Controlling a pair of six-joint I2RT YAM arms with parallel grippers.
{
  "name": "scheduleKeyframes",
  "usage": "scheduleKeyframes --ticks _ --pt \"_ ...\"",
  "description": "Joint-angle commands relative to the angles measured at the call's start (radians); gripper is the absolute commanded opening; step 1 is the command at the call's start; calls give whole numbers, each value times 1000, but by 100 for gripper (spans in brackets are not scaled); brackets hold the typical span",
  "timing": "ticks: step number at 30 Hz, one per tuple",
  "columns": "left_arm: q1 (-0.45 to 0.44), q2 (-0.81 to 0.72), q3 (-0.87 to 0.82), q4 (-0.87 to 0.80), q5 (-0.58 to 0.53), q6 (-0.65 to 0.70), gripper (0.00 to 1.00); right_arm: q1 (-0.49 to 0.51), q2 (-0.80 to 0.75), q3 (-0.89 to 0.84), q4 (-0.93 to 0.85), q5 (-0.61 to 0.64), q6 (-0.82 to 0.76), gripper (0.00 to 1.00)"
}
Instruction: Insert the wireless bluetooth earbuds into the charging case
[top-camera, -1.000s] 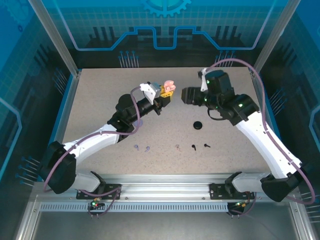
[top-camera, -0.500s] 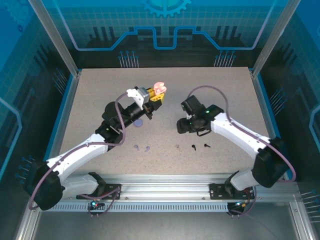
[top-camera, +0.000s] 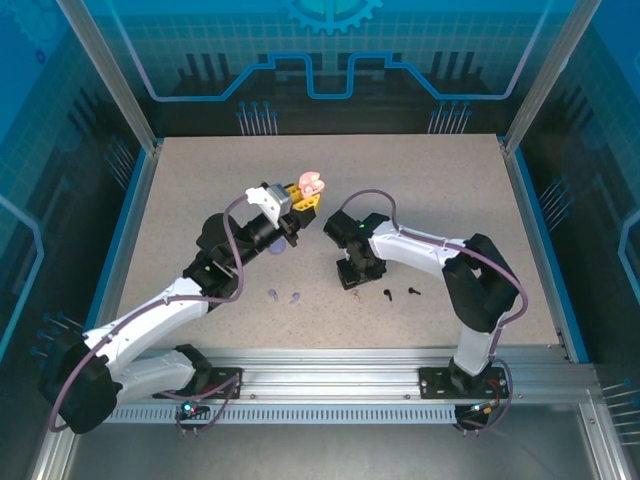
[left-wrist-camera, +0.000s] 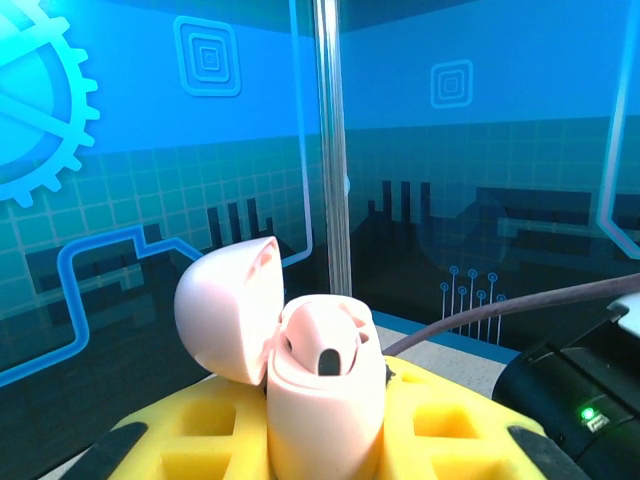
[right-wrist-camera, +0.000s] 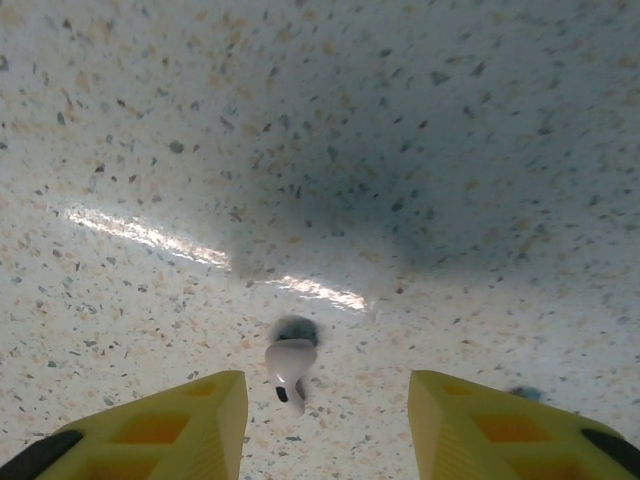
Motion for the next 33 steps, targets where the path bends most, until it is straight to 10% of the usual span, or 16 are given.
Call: scheduleKeyframes --ticks 1,33 --pt "-8 -31 -11 18 -17 23 0 22 29 26 -42 -20 -5 45" --pt "-8 -22 2 22 -19 31 0 47 128 -11 9 -8 14 28"
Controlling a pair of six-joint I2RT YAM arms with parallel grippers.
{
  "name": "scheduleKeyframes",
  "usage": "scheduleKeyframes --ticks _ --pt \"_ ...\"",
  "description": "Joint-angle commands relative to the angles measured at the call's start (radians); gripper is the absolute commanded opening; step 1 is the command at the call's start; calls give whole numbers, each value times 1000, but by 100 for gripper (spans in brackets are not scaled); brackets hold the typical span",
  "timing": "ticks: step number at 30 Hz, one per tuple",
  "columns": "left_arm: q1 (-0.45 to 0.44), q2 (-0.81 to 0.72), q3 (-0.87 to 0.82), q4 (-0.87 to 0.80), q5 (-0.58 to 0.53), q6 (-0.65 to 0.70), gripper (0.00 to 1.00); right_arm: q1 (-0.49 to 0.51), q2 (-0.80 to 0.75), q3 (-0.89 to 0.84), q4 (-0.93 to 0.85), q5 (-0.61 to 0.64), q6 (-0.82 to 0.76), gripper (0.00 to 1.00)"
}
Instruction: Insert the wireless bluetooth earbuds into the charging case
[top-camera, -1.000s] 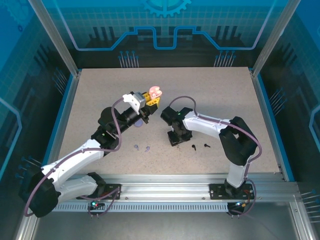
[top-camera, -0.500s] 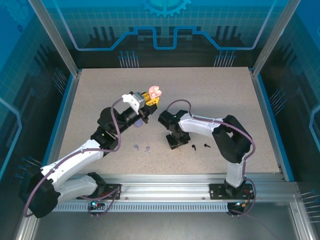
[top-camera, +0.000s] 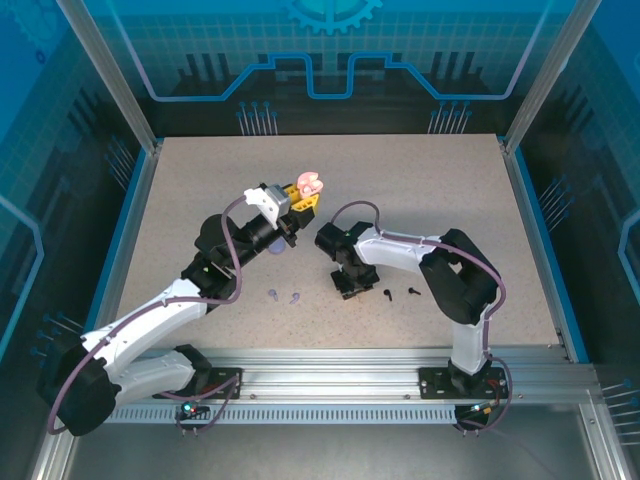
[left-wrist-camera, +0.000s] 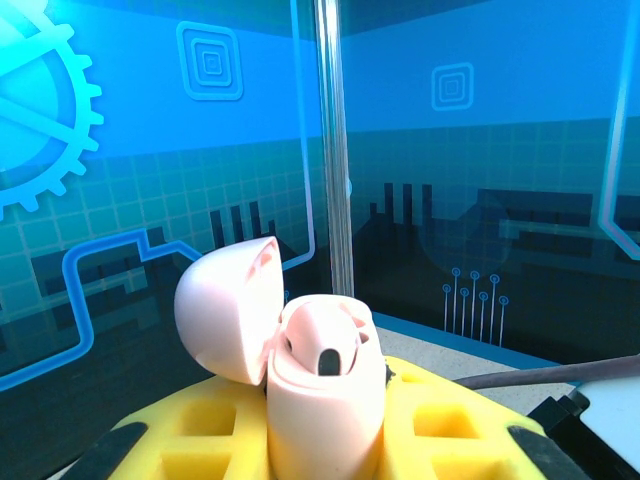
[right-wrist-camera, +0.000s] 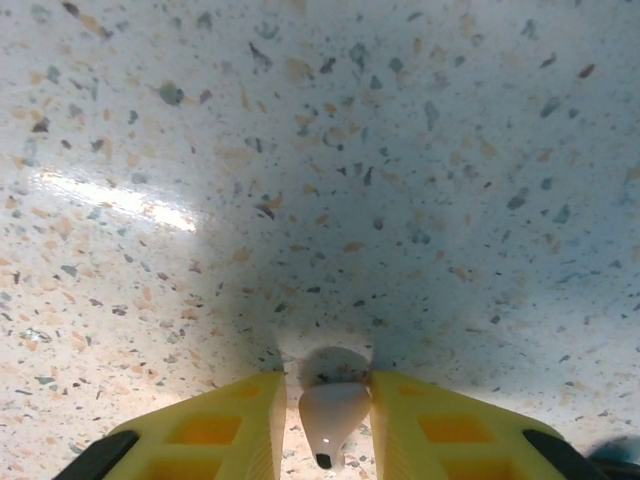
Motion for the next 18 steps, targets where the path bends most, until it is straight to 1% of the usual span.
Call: scheduleKeyframes --ticks 1,6,11,18 --pt "-7 -10 6 26 -15 28 0 8 25 -15 -6 7 9 26" --pt "-7 -8 6 26 -13 24 0 9 9 -19 -8 15 10 19" --pt "-7 -8 13 26 -9 19 0 9 -53 -4 -31 50 12 17" --pt "-7 -15 28 22 -5 14 0 -20 -248 70 -82 84 25 15"
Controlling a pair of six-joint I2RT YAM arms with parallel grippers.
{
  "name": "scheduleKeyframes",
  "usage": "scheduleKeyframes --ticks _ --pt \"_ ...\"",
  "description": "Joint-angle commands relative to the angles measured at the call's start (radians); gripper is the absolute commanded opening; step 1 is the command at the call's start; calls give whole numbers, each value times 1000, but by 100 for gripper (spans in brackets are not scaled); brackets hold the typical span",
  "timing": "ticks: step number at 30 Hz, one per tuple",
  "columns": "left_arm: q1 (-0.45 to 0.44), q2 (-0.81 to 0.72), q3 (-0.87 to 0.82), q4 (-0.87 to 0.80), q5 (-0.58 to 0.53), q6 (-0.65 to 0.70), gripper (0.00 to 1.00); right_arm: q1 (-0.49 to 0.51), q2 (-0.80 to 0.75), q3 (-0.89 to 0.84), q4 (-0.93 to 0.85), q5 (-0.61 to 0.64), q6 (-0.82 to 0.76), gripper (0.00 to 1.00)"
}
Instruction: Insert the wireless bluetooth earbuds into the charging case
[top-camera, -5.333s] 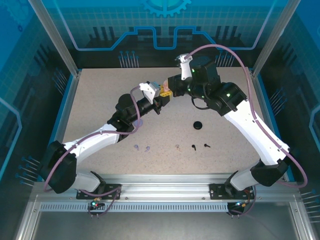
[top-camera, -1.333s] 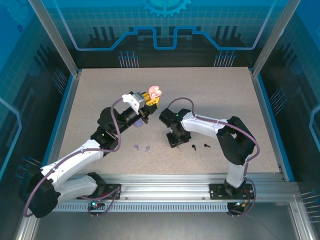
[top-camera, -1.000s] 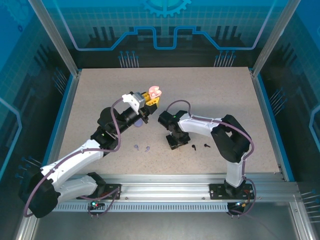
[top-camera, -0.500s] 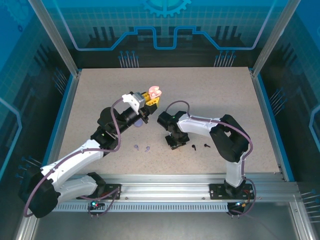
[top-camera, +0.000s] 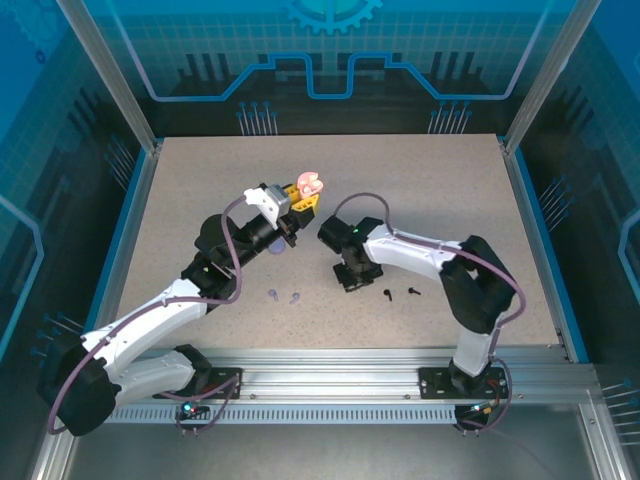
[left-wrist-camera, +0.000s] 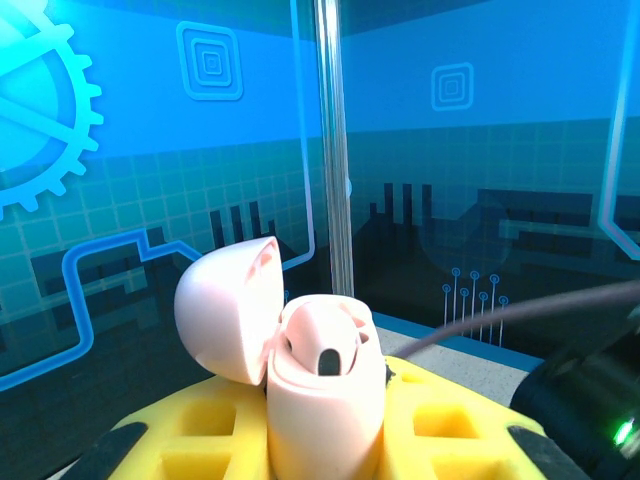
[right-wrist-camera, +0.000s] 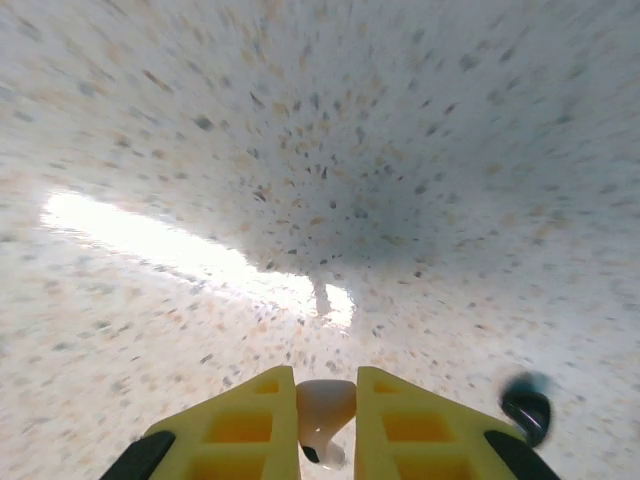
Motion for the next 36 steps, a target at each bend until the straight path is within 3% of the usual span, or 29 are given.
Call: scheduleKeyframes --ticks 1,9,17,21,28,36 --pt "-8 -17 30 21 -4 15 0 -27 -141 78 -53 31 18 15" --pt "-8 -8 51 19 8 7 0 -139 -359 336 -47 15 -44 17" --pt "-9 27 74 22 23 -8 0 -158 -375 613 71 -77 -120 20" --pt "-9 46 88 20 30 -14 0 -140 -370 629 173 -148 -125 21" --pt "-8 73 108 20 37 -19 0 -59 -372 571 299 -168 -179 21" --pt "-9 88 117 22 40 -20 0 -27 -357 512 307 -151 -187 21"
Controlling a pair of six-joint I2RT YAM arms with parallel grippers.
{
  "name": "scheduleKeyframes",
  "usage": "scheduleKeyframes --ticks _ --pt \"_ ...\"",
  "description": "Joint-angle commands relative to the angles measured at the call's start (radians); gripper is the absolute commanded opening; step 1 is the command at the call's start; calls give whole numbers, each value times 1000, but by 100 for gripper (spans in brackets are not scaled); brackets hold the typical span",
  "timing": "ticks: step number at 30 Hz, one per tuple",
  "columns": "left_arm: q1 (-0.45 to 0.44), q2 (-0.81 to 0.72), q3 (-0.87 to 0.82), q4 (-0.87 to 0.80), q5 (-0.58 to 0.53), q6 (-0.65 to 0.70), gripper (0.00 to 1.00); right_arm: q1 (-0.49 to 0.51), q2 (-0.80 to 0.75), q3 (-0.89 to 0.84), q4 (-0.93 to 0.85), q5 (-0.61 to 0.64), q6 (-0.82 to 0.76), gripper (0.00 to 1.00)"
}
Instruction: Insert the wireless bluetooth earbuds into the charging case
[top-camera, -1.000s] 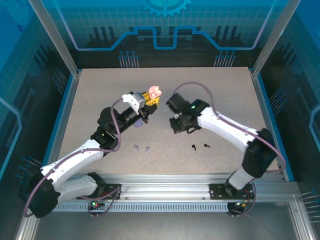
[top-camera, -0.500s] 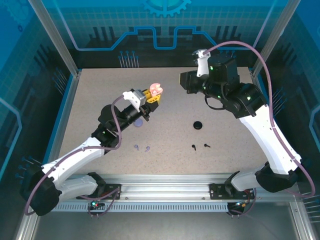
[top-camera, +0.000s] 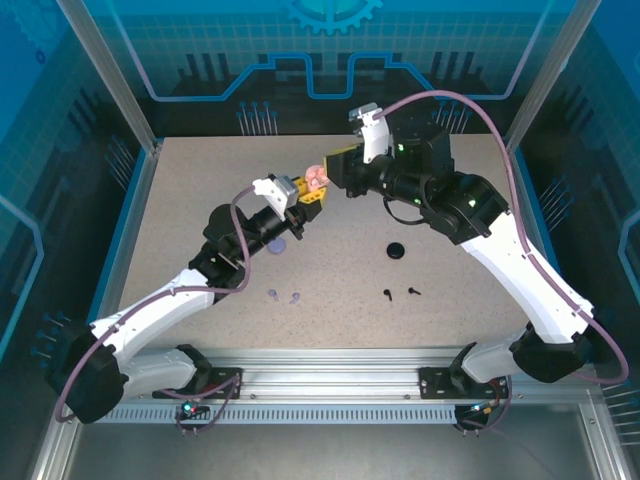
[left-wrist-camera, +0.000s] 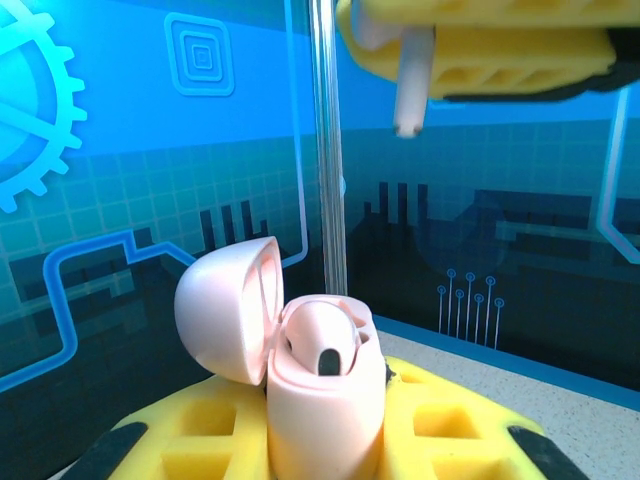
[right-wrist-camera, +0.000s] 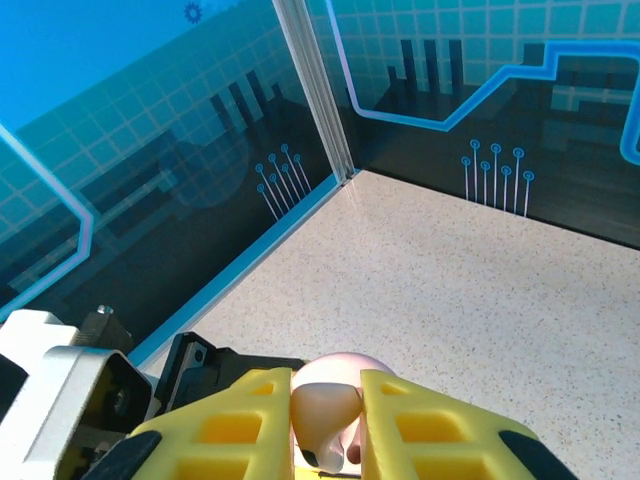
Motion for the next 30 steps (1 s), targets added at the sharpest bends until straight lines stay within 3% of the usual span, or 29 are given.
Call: scheduleKeyframes --ticks 1,30 --pt "-8 5 42 24 25 -9 0 15 12 -27 34 2 -13 21" --pt "-9 -1 35 36 20 -6 0 13 26 -109 34 15 17 19"
